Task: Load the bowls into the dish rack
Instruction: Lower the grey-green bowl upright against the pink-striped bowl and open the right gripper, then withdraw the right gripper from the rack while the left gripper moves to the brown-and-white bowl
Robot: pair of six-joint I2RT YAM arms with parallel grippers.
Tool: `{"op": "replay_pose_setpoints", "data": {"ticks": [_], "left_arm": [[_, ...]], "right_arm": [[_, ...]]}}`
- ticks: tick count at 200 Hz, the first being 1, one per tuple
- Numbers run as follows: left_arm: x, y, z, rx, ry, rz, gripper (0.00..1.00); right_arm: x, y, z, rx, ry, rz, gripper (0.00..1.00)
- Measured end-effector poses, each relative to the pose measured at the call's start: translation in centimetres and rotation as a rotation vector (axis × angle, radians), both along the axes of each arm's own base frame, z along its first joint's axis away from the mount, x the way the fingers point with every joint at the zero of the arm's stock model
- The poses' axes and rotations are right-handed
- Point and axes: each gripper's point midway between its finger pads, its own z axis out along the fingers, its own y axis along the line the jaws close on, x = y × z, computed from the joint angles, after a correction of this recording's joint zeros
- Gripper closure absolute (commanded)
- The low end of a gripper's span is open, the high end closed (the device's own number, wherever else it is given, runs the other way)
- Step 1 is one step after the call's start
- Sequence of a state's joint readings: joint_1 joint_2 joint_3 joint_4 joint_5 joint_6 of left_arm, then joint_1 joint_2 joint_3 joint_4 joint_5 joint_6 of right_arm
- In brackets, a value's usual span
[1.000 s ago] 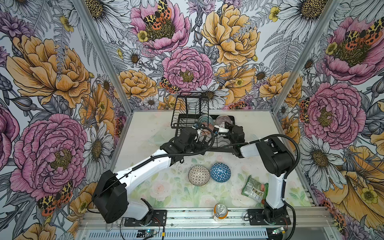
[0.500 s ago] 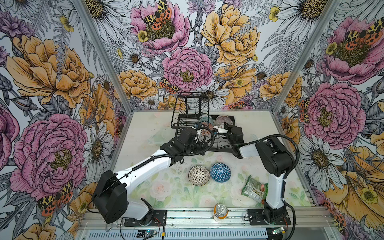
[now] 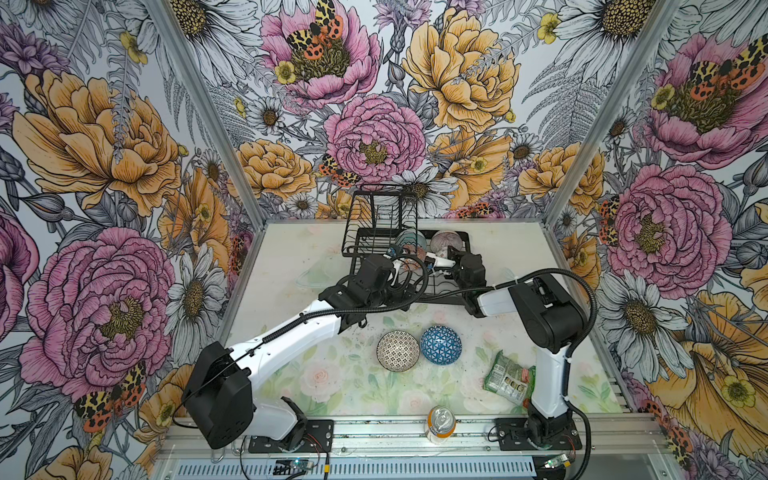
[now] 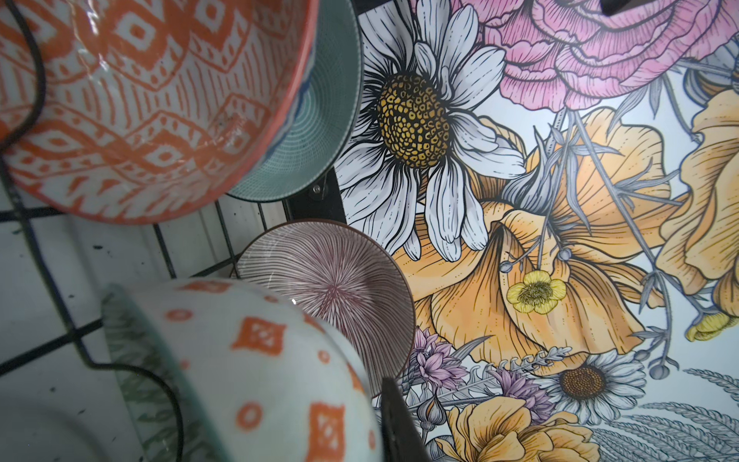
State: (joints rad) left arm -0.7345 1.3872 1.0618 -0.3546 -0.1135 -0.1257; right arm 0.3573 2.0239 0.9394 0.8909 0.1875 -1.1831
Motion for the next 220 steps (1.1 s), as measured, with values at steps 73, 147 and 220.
{"op": "replay_pose_setpoints", "data": {"ticks": [73,147,220], "left_arm": [[-0.1,0.1,-0.5,0.004,0.011,0.003,0.01],[-0.2,0.4,-1.1,0.011,0.022,0.006,0.01],[-0.7,0.9,-0.5,-0.001,0.01,0.007,0.01]], "right_arm": [[0.0,-0.1,-0.2,0.014,0.008,-0.009,0.72],[0.0,-0.4,-0.4,0.029,0.017,-0.026,0.56],[-1.0,-0.9,1.2,0.115,0.021,-0.054,0.0]]}}
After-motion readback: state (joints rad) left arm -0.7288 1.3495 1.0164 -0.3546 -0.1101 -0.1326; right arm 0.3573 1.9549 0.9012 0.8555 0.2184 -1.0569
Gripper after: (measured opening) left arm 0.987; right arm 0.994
